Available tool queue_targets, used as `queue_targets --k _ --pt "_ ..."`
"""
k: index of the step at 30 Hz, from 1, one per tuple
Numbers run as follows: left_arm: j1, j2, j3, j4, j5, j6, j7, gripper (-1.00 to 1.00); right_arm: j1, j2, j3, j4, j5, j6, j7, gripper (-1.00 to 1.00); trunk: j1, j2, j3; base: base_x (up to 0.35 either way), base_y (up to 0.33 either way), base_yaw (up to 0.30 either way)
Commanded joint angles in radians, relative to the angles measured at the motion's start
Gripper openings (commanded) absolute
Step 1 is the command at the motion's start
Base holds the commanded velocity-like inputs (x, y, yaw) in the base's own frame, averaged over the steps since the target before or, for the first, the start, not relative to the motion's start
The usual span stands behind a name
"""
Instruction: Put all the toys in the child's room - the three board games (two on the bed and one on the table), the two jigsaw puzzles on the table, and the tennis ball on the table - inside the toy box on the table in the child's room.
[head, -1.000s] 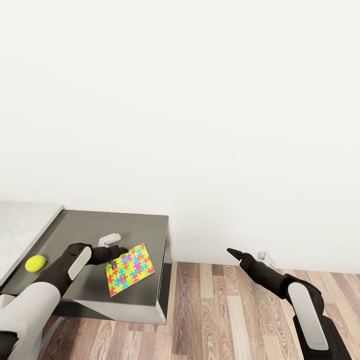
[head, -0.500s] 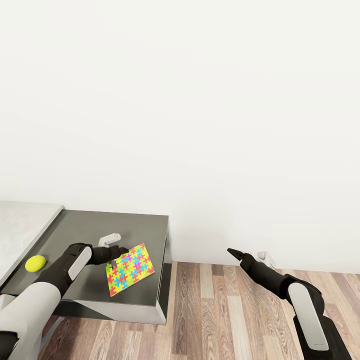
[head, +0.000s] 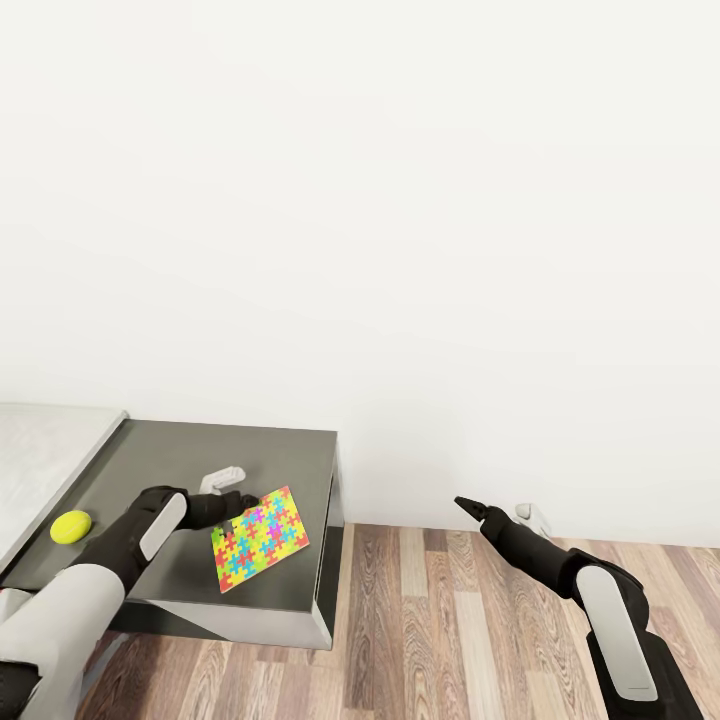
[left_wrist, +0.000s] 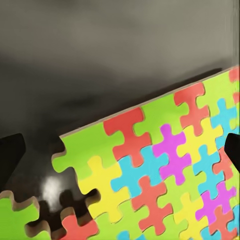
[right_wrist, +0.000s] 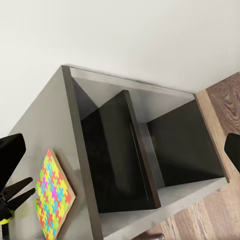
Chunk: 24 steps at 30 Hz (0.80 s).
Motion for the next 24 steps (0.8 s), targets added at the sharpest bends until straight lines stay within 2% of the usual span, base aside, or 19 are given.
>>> queue_targets --k 1,8,16,24 --pt "-0.001 -0.003 -0.004 -0.001 -0.002 0.005 -0.003 1.00 -0.001 0.000 -0.001 -0.001 -0.001 0.005 0.000 1.00 0.001 -0.002 -0.002 0.000 0.000 0.000" --pt "-0.001 -0.012 -0.004 -0.001 -0.002 0.019 -0.005 1.00 -0.001 0.000 -0.001 -0.001 -0.001 0.005 0.000 1.00 0.001 -0.002 -0.002 0.000 0.000 0.000" --pt "-0.001 -0.013 -0.005 -0.001 -0.003 0.047 -0.077 1.00 -0.001 -0.001 -0.001 -0.001 -0.001 0.005 0.000 1.00 0.001 -0.002 -0.002 0.000 0.000 0.000" --pt "-0.001 -0.013 -0.005 -0.001 -0.003 0.050 -0.116 1.00 -0.001 0.000 -0.001 -0.001 -0.002 0.005 0.000 1.00 0.001 -0.002 -0.002 0.000 0.000 0.000"
